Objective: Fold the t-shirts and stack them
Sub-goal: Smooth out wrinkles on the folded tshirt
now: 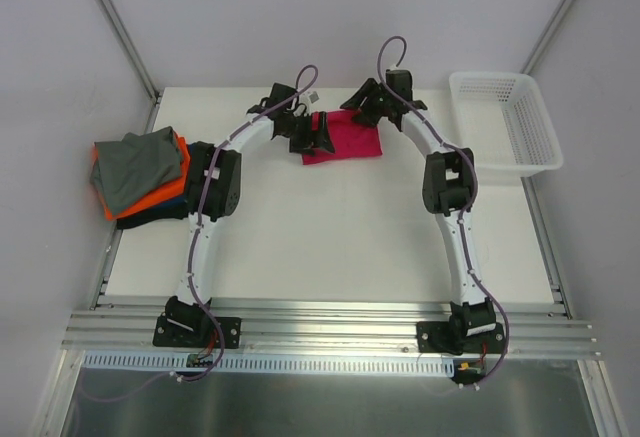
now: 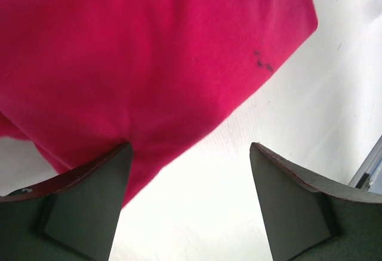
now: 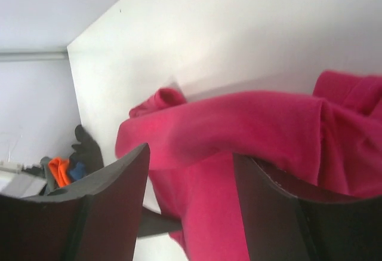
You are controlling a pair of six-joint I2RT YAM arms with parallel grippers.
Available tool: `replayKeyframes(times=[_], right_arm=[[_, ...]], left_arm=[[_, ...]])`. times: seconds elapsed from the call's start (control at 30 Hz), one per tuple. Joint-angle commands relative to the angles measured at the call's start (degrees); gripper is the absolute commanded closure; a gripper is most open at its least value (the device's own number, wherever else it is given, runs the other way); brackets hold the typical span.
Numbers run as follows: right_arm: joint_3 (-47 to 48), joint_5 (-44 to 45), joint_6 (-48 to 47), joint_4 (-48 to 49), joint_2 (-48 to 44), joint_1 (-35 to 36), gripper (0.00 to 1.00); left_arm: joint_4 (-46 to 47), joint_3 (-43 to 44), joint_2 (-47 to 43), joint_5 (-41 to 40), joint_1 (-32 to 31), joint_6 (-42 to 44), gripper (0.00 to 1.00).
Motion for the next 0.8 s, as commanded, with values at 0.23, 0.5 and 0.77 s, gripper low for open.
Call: replayKeyframes(times=[0.23,0.5,0.77], right_arm=[[10.30,6.48,-0.75,6.92,1.69,-1.29,0.39],[10.57,6.32,-1.45,7.89,-1.56,-4.72,0.39],[1.78,0.52,0.65,8.41,-10.42,-5.95,0.39]], left_arm=[[-5.41,-3.78,-6.53,-1.77,-0.42,4.36,0.20],[-5.59,-2.90,-6.27,-2.83,-2.18,4.88,0.20],[-5.59,0.52,-9.87,-4.85,-2.62,6.38,0.19]])
